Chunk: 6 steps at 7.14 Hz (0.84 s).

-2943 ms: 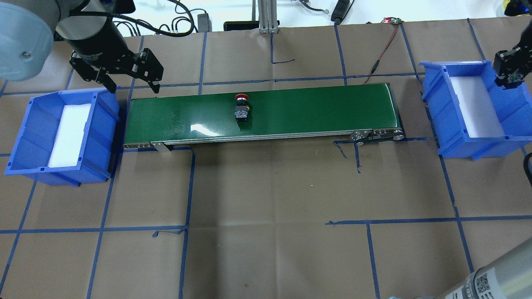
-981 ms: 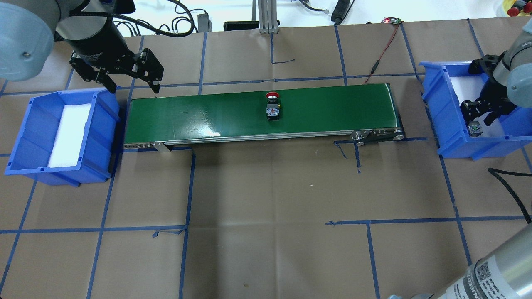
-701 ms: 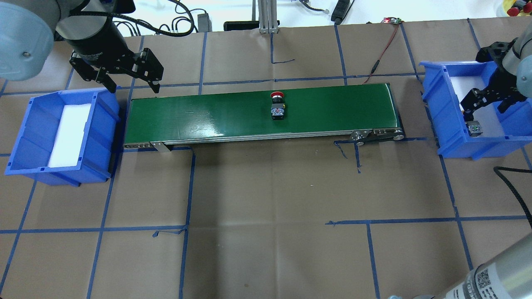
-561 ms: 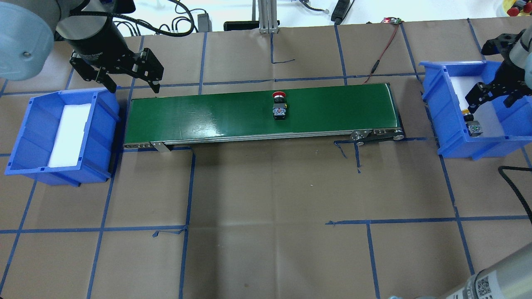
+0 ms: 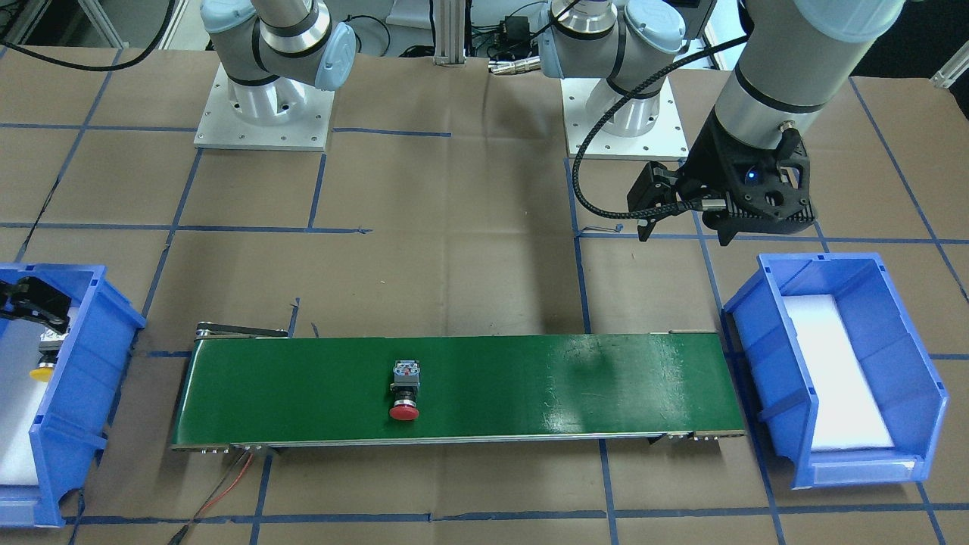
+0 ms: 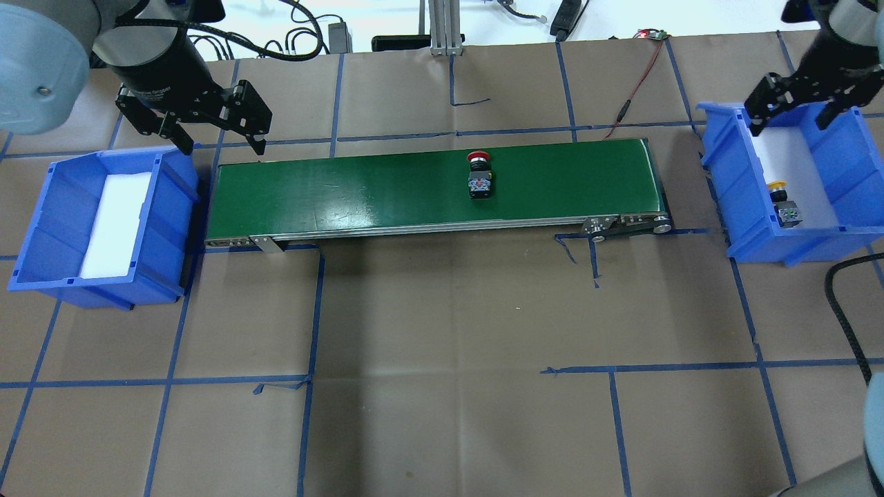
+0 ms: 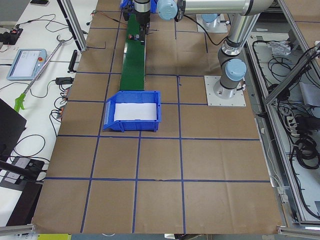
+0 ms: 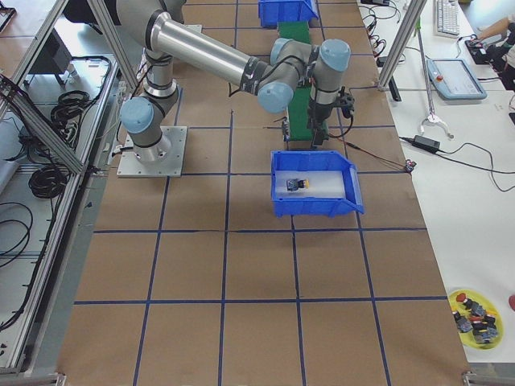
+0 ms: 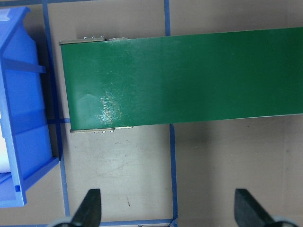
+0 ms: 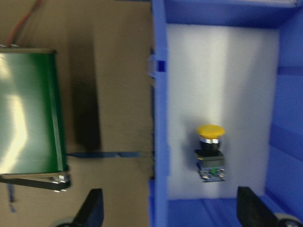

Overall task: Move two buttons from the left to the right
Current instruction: 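Move the right gripper back over the red button and grasp it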

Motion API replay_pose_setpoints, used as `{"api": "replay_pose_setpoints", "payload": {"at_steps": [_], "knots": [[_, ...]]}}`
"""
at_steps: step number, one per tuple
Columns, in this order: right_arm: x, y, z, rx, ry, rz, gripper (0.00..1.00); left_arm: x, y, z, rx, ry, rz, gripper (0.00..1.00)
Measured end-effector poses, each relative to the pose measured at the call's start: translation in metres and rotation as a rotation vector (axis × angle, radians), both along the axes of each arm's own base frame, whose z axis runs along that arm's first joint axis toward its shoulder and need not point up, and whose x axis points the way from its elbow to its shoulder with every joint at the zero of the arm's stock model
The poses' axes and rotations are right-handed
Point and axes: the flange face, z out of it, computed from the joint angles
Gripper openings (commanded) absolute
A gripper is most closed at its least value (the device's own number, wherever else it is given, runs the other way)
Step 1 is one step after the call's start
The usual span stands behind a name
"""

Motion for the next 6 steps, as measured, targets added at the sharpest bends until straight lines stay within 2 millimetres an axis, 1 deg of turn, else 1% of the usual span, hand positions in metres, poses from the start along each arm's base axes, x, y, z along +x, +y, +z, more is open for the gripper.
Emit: {"api": "replay_pose_setpoints", "payload": {"at_steps": [1,2,3,4,5,6], "knots": [[0.056,-0.007,0.009,-0.026,-0.056,-0.016,1.0,0.0,0.0,0.0,-0.001,0.0,0.0,1.0],[0.105,-0.009,0.012,-0.043,-0.125,-0.022,1.0,0.0,0.0,0.0,-0.001,0.0,0.0,1.0],[0.14,-0.008,0.014,-0.051,-0.183,-0.02,1.0,0.0,0.0,0.001,-0.001,0.0,0.0,1.0],[0.16,-0.007,0.012,-0.056,-0.209,-0.008,1.0,0.0,0.0,0.001,-0.002,0.0,0.0,1.0],[0.175,-0.007,0.006,-0.057,-0.215,0.008,1.0,0.0,0.0,0.001,-0.002,0.0,0.0,1.0],[0.184,-0.009,-0.004,-0.048,-0.215,0.018,1.0,0.0,0.0,0.001,-0.002,0.001,-0.001,1.0]]}}
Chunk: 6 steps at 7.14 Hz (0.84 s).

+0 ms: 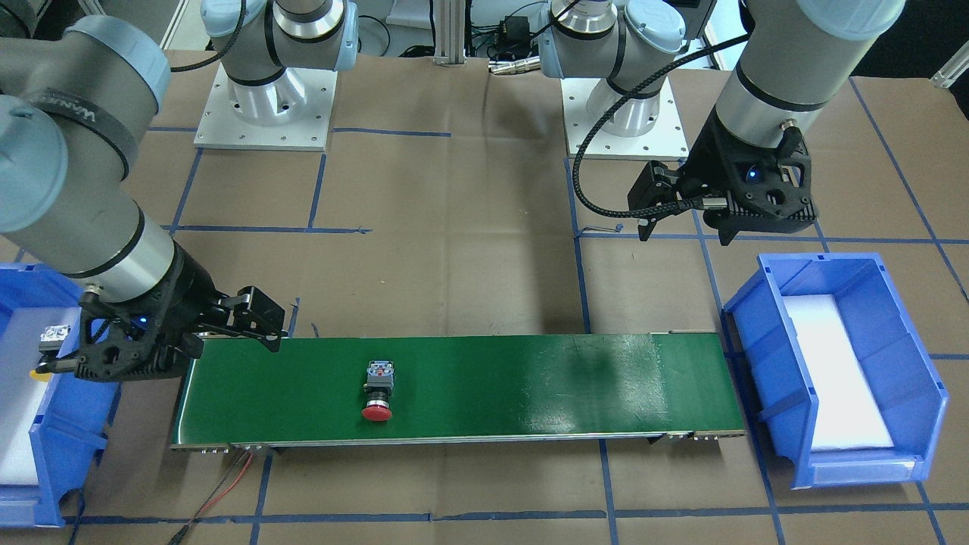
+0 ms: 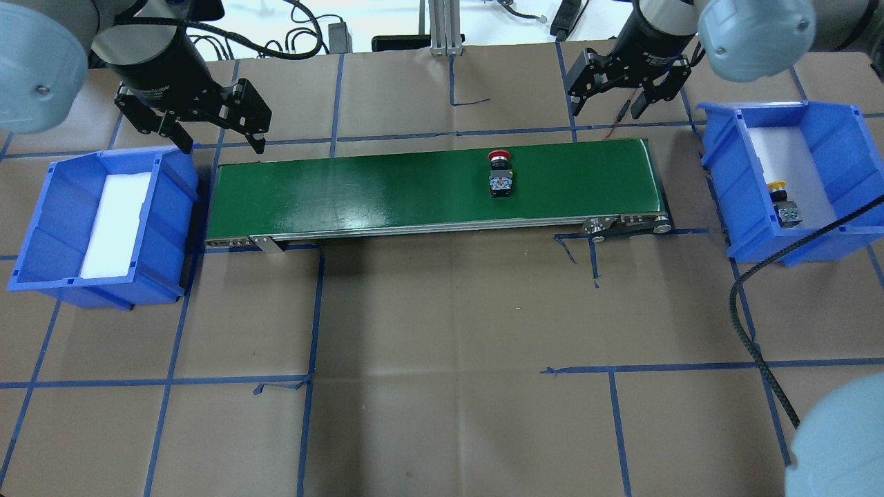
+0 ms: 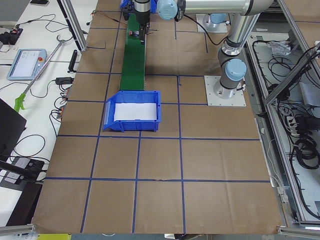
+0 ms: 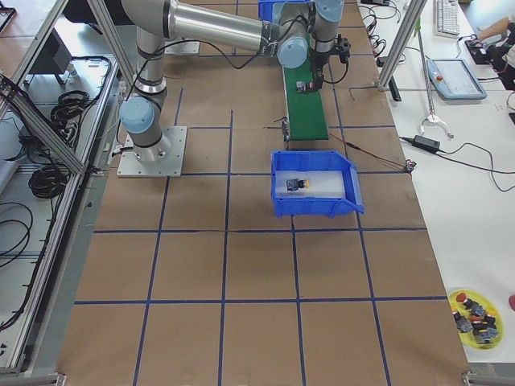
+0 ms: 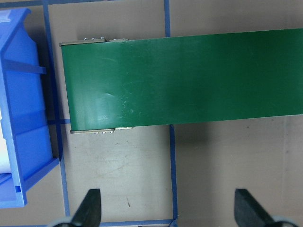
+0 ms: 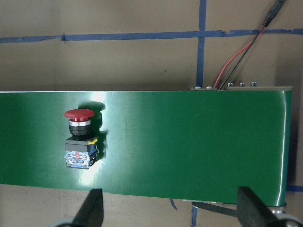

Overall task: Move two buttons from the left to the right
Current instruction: 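Move the right gripper back over the red button and grasp it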

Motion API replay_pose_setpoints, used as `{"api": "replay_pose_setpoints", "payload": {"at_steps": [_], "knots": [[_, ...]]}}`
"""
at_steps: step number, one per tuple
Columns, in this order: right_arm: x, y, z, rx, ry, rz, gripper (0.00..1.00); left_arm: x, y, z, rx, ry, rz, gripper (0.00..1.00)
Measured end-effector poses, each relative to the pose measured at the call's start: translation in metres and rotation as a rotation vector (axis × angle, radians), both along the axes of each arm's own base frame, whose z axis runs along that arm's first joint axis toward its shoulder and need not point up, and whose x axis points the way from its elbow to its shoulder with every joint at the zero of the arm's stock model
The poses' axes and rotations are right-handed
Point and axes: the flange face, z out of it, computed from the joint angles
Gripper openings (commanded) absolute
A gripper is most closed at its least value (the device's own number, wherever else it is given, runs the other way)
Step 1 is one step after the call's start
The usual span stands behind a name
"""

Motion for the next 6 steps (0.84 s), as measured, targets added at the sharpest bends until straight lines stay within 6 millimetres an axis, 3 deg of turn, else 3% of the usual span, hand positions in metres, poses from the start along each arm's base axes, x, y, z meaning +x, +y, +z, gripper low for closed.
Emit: {"api": "replay_pose_setpoints", "payload": {"at_steps": [6], "knots": [[0.004,-0.015,-0.056,0.09,0.008,-0.043,0.99,0.0,0.0,-0.001,0.003,-0.001,-0.001,1.0]]}}
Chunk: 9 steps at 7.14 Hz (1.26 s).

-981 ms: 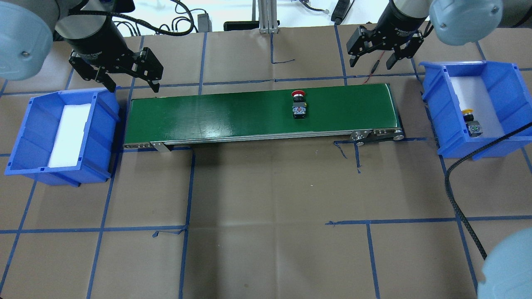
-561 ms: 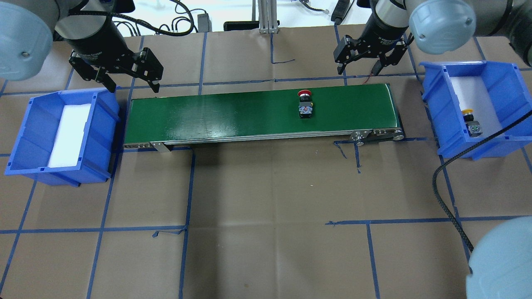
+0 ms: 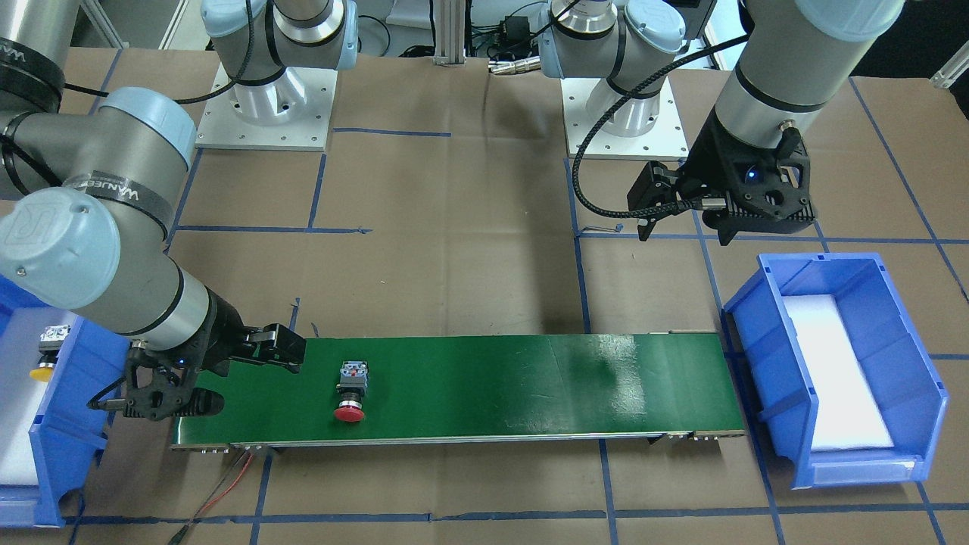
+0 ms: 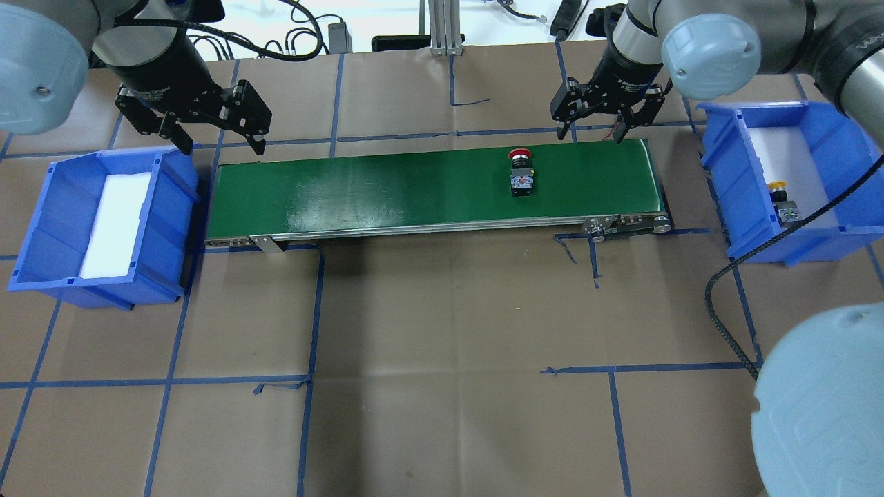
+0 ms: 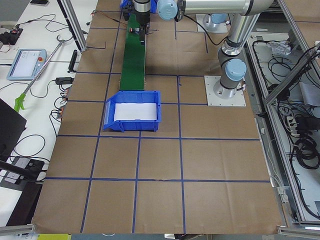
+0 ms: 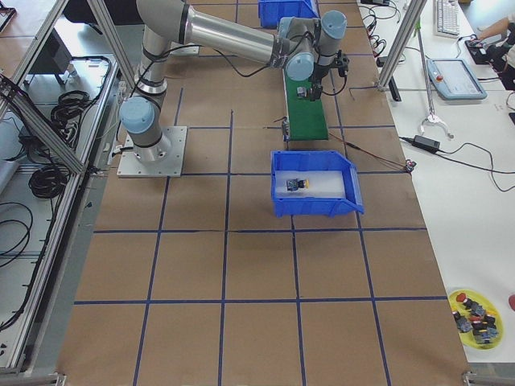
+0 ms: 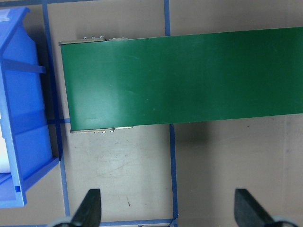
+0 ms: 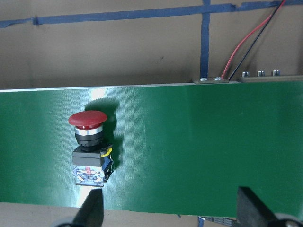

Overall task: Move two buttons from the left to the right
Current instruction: 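Move the right gripper back over the red button and grasp it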

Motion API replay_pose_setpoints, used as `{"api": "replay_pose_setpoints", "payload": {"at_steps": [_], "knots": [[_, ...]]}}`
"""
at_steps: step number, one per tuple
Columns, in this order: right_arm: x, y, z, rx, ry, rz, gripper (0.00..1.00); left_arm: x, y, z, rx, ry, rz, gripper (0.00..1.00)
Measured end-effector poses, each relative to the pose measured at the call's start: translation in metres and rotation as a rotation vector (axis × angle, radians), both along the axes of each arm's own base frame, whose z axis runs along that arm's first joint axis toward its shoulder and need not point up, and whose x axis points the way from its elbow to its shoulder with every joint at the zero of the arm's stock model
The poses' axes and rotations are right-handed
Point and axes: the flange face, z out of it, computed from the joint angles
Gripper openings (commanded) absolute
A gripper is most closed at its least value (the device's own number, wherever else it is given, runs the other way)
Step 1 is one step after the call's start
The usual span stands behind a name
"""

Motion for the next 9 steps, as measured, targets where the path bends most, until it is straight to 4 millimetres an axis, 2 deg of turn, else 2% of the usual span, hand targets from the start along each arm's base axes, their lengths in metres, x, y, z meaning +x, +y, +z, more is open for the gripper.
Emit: {"api": "replay_pose_setpoints", "payload": {"at_steps": [3,6,9], "knots": [[0.001,-0.001,-0.02,-0.022,0.023,-0.035,0.99,0.0,0.0,0.0,-0.001,0.0,0.0,1.0],[0.024,0.002,-0.044,-0.008,0.033,-0.045,0.99,0.0,0.0,0.0,-0.001,0.0,0.0,1.0],[0.029,0.0,-0.063,0.01,0.035,-0.044,0.99,0.0,0.0,0.0,-0.001,0.001,0.0,1.0]]}}
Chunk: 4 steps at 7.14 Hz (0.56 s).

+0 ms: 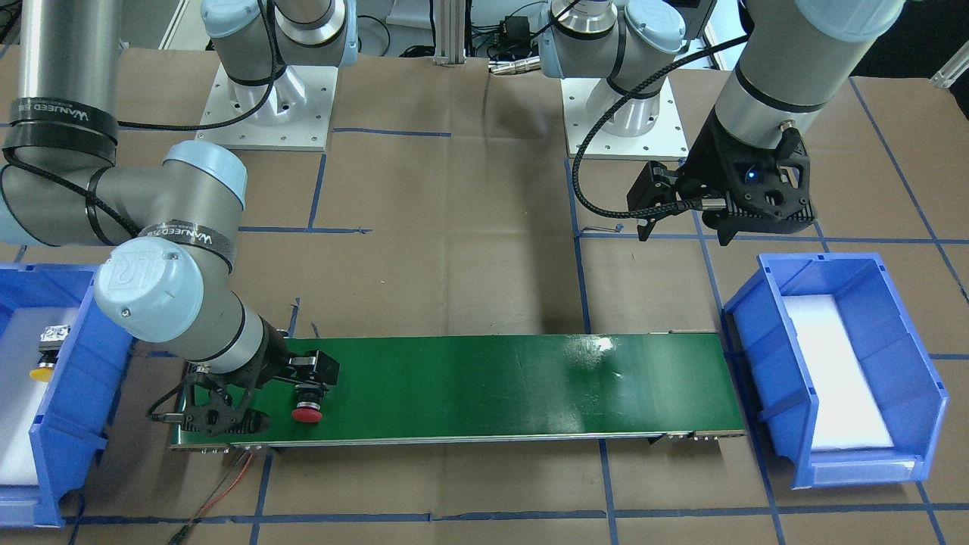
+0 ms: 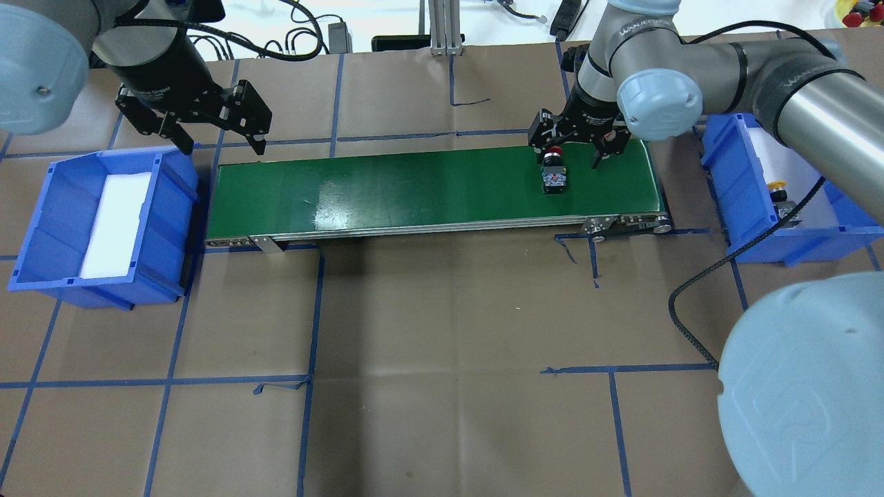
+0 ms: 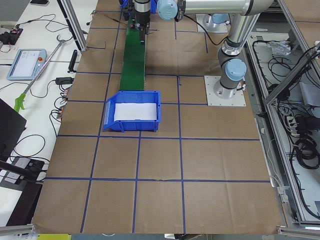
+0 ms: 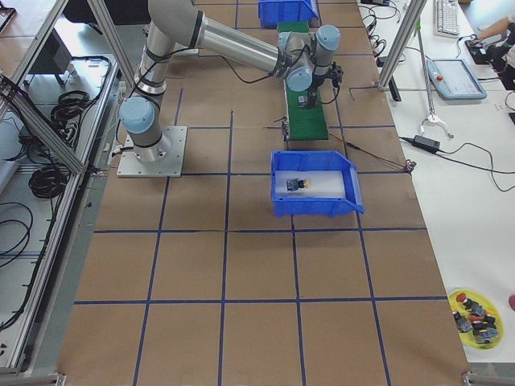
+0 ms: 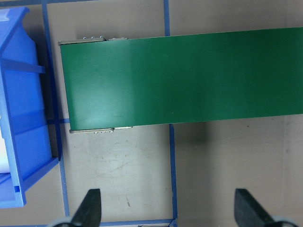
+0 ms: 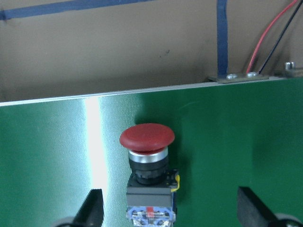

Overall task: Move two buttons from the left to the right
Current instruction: 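Move the right gripper back over the red button and grasp it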

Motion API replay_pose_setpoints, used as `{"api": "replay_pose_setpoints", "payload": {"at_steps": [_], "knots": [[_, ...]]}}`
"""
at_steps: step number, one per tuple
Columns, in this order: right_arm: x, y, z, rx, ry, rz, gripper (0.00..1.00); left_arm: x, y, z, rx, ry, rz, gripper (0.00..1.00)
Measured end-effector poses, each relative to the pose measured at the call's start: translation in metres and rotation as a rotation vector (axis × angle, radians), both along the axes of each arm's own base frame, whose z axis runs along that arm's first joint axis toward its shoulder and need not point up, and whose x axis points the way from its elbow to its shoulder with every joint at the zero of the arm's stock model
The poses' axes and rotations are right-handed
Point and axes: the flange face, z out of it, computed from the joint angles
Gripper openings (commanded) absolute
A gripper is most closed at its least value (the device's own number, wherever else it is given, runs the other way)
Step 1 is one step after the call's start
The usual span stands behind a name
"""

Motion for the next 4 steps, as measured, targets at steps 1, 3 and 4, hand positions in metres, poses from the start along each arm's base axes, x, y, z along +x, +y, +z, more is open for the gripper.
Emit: {"api": "replay_pose_setpoints", "payload": {"at_steps": [1,3,4], "knots": [[0.0,-0.001,-0.008,0.011,0.0,0.001,0.97,0.0,0.0,0.0,0.0,0.0,0.0,1.0],[0.0,0.001,-0.025,0.042,0.003,0.006,0.32,0.0,0.0,0.0,0.0,0.0,0.0,1.0],[-0.001,0.005,-0.032,0.057,0.011,0.012,0.07,0.0,0.0,0.0,0.0,-0.001,0.0,1.0]]}}
